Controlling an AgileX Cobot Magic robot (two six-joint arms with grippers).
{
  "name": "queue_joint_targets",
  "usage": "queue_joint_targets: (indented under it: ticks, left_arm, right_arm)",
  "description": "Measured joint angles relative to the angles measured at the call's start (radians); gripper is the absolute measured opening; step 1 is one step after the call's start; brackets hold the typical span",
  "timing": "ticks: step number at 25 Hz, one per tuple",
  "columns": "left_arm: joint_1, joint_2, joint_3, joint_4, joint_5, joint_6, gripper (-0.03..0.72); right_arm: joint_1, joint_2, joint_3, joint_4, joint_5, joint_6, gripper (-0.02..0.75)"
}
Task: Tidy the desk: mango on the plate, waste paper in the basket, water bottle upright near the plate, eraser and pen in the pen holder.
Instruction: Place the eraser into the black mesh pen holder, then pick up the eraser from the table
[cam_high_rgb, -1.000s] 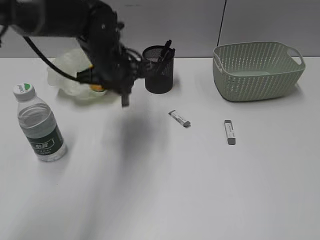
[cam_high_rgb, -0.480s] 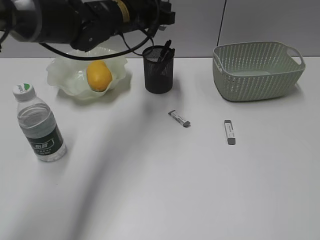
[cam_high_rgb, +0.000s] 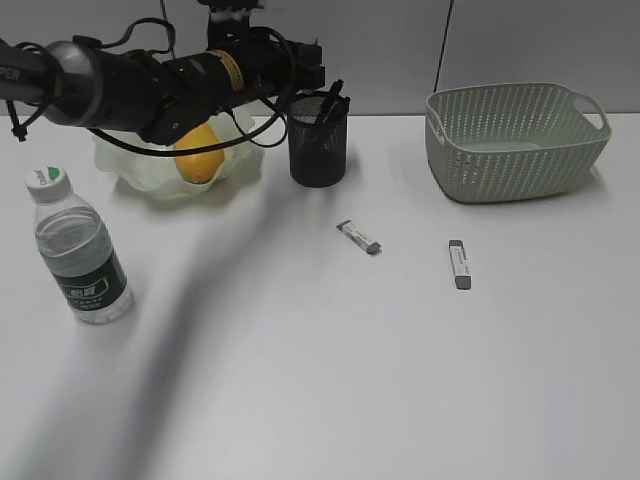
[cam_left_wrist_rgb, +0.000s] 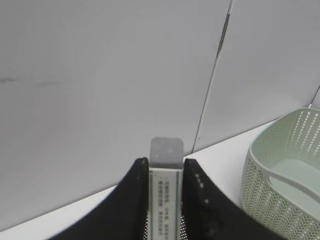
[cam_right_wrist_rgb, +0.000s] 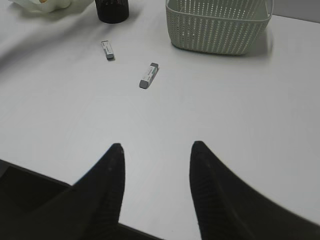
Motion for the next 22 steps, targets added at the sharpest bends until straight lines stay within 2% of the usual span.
queue_joint_targets:
  ticks: [2, 6, 9, 11, 14, 19, 22]
  left_arm:
    - [0.0, 0.0, 0.0, -0.001, -0.001, 0.0, 0.211]
    - [0.0, 0.0, 0.0, -0.017, -0.001, 0.0, 0.38]
    - [0.0, 0.0, 0.0, -0.038, 0.002, 0.0, 0.438]
    - [0.0, -0.017, 0.0, -0.042, 0.04, 0.0, 0.449]
    - [0.0, -0.11, 0.002, -0.033, 0.211, 0.0, 0.435]
    - [0.0, -0.375, 0.002, 0.013, 0.786, 0.002, 0.368]
    - [0.001, -0.515, 0.085, 0.025, 1.028, 0.051, 0.354]
  right_arm:
    - [0.0, 0.0, 0.0, 0.0, 0.0, 0.0, 0.348]
    - [0.0, 0.0, 0.0, 0.0, 0.0, 0.0, 0.348]
    - [0.0, 0.0, 0.0, 0.0, 0.0, 0.0, 0.348]
    - [0.0, 0.0, 0.0, 0.0, 0.0, 0.0, 0.348]
    - [0.0, 0.0, 0.0, 0.0, 0.0, 0.0, 0.348]
    - [0.0, 0.0, 0.0, 0.0, 0.0, 0.0, 0.348]
    - [0.0, 0.0, 0.0, 0.0, 0.0, 0.0, 0.348]
